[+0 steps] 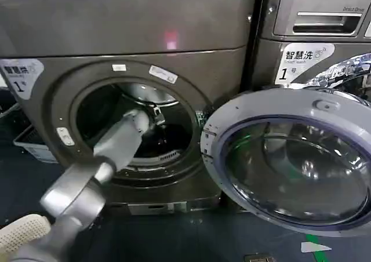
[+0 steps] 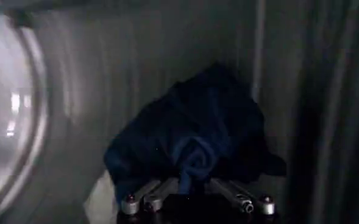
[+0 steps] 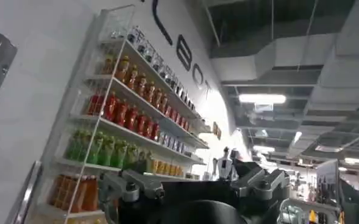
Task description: Grasp the clothes from the dryer.
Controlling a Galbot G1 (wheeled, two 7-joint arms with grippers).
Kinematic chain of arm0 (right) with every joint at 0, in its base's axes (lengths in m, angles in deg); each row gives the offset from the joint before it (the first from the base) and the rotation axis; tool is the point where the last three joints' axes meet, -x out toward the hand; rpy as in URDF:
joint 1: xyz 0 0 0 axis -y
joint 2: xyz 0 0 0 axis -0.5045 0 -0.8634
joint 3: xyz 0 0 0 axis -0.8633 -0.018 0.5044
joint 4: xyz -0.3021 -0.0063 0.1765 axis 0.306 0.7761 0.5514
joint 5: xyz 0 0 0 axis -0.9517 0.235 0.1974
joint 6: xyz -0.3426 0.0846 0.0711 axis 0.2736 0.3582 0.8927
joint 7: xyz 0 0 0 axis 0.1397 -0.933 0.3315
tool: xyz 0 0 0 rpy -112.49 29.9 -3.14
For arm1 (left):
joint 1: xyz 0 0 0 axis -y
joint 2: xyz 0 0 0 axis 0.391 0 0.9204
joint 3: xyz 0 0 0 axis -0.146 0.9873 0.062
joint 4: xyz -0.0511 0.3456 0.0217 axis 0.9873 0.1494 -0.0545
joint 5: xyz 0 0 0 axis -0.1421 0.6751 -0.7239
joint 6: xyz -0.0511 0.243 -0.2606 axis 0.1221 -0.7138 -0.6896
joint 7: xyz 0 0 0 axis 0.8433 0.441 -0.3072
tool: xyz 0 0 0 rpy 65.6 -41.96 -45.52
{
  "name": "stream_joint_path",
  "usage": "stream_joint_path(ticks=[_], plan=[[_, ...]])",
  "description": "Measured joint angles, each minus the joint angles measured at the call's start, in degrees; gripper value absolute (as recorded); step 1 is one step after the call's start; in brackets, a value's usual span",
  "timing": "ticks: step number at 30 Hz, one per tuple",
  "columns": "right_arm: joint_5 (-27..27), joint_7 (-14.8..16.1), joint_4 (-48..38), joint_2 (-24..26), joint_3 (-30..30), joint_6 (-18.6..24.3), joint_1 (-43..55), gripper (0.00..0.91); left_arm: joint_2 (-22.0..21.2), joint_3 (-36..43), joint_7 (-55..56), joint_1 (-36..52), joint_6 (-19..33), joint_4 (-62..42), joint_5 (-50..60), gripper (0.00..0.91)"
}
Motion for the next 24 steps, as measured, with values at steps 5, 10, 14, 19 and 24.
stream_joint_path(ticks=[5, 10, 14, 19, 24], plan=[[-0.2, -0.05, 0.25, -0.1, -0.57, 0.1, 0.21, 0.907, 2.59, -8.87, 6.72, -5.64, -3.68, 9.84, -3.61, 0.0], [-0.13, -0.24, 0.0, -0.12, -0.4, 0.71, -0.15, 0.907, 4.03, -17.59, 14.49, -12.65, -5.87, 20.79, -7.6, 0.0], [-0.02, -0.52, 0.09, -0.11, -0.44, 1.47, -0.25, 0.907, 4.18, -24.01, 21.33, -18.89, -6.54, 30.14, -12.01, 0.0], [0.44, -0.78, 0.77, -0.12, -0.49, 2.54, -0.46, 0.907, 3.36, -30.72, 30.37, -27.3, -5.7, 42.11, -18.18, 0.0], [1.13, -0.43, 1.13, -0.06, 0.11, 3.47, -0.6, 0.907, 2.0, -35.47, 38.31, -35.47, -2.16, 52.63, -19.95, 0.0]])
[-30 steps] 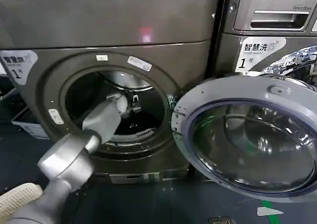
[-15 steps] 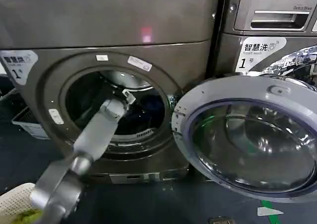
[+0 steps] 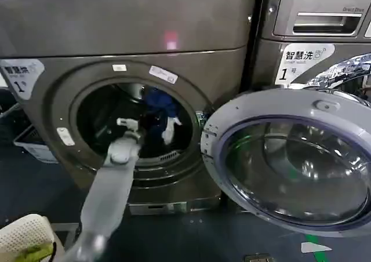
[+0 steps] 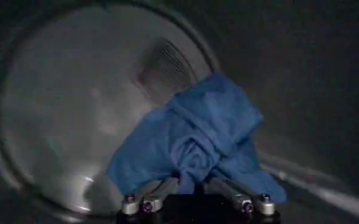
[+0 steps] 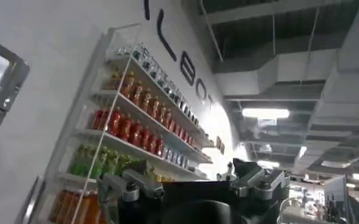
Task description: Grasp the clothes from the dryer.
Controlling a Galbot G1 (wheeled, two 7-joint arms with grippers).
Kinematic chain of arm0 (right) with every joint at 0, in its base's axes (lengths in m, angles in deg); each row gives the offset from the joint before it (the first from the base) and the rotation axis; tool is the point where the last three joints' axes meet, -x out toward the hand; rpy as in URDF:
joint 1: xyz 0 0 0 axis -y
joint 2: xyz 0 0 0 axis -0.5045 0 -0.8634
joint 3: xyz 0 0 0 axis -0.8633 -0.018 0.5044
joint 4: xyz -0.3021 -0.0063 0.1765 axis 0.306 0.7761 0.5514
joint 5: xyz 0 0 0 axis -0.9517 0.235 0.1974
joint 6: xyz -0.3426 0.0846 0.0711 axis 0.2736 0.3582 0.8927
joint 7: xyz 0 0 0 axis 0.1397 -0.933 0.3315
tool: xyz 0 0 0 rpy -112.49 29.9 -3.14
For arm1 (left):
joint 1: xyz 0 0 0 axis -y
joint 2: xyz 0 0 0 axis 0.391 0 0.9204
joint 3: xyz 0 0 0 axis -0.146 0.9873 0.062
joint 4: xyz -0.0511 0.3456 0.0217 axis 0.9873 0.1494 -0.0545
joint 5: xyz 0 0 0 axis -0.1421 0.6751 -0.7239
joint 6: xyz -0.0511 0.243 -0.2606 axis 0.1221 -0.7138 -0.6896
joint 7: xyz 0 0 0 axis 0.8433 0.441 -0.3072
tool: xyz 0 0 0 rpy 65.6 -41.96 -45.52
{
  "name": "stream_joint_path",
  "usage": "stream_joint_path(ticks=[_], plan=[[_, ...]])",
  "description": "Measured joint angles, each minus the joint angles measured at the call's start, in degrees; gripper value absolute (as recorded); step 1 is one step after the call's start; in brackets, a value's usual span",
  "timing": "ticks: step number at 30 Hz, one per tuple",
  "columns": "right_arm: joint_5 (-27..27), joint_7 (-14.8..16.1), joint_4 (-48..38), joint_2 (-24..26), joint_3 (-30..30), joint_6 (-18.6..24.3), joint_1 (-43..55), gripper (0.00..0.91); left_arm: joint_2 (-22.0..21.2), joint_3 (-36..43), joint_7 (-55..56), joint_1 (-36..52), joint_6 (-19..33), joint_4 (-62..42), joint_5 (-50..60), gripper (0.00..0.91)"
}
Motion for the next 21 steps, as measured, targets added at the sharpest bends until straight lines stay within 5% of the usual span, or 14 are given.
stream_joint_path(ticks=[21], plan=[[1.51, -0.25, -0.36, 0.59, 1.06, 1.83, 0.2, 0.907, -2.04, -4.47, 9.39, -10.91, 3.53, 13.51, 0.59, 0.0]])
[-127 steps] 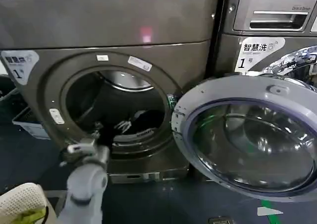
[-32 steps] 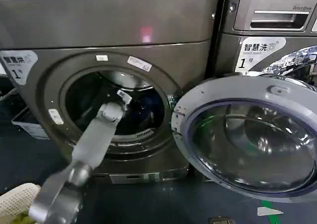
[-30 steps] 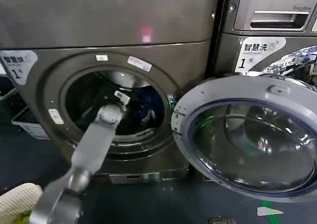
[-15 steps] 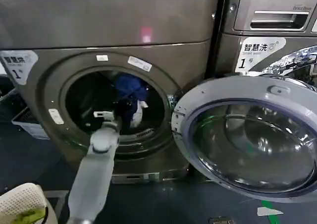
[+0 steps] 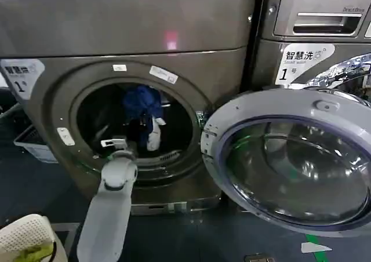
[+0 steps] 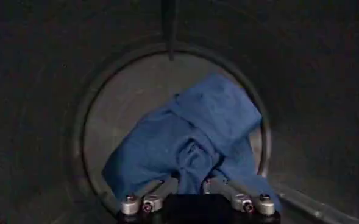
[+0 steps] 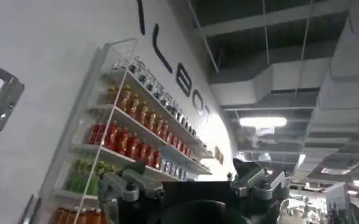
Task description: Grasp the clothes from the dryer.
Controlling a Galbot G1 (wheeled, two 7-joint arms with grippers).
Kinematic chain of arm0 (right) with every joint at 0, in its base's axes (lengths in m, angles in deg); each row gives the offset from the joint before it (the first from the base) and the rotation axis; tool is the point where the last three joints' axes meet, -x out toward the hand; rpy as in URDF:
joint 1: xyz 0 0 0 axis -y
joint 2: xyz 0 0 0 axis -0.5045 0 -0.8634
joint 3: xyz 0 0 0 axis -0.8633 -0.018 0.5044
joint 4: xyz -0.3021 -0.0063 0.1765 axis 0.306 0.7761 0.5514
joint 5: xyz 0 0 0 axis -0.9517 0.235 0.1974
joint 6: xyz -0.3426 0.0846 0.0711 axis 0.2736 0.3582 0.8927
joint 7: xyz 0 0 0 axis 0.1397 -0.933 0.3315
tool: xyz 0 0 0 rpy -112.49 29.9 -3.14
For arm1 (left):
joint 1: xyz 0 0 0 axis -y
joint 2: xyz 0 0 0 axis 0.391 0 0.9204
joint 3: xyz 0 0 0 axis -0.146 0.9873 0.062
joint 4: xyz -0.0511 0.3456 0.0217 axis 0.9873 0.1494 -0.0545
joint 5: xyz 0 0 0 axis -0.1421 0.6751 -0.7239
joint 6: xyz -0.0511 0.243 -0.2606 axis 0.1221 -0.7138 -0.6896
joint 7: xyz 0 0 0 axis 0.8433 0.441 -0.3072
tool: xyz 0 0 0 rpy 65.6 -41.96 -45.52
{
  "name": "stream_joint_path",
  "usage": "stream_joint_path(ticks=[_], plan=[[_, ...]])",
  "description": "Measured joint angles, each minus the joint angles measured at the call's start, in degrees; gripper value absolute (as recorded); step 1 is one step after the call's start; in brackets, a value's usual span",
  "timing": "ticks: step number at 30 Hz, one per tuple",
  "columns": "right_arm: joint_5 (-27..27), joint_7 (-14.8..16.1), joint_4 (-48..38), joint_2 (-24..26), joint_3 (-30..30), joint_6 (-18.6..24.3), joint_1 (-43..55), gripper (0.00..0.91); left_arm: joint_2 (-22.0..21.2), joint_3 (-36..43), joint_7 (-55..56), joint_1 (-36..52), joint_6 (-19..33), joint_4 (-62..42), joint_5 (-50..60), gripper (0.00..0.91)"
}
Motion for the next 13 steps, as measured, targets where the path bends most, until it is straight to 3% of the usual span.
stream_joint_path(ticks=[13], plan=[[0.01, 0.01, 0.55, -0.2, 0.9, 0.05, -0.46, 0.907, 0.21, 0.37, 0.03, -1.12, -0.33, 1.55, 0.09, 0.0]])
